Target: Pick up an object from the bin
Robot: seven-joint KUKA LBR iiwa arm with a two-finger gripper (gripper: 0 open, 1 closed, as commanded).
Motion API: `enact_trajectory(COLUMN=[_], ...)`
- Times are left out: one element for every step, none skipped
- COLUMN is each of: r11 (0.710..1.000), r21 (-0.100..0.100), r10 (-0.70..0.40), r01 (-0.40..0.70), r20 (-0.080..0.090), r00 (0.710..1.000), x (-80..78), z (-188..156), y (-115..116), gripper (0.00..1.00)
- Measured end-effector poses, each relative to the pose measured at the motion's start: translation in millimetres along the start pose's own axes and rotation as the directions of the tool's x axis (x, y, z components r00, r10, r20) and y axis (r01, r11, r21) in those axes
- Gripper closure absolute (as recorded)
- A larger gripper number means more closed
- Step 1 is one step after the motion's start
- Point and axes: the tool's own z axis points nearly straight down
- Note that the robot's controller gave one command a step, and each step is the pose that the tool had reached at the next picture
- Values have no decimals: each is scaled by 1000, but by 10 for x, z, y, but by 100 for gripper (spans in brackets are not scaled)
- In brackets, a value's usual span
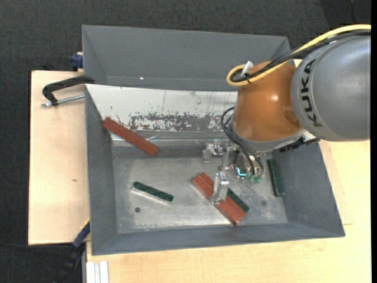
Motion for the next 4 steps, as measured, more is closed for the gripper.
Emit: enact_trajectory(r11=[1000,999,997,997], r21=[0,0,1,-1], r10=[0,-46,74,77], r01=[0,46,-74,-77], r20=[7,14,15,13], r00=[1000,999,997,997], x=[-13,78,-211,-200], z=[-39,438,750,771], y=[-2,-527,-72,-79], gripper=[0,0,100,0])
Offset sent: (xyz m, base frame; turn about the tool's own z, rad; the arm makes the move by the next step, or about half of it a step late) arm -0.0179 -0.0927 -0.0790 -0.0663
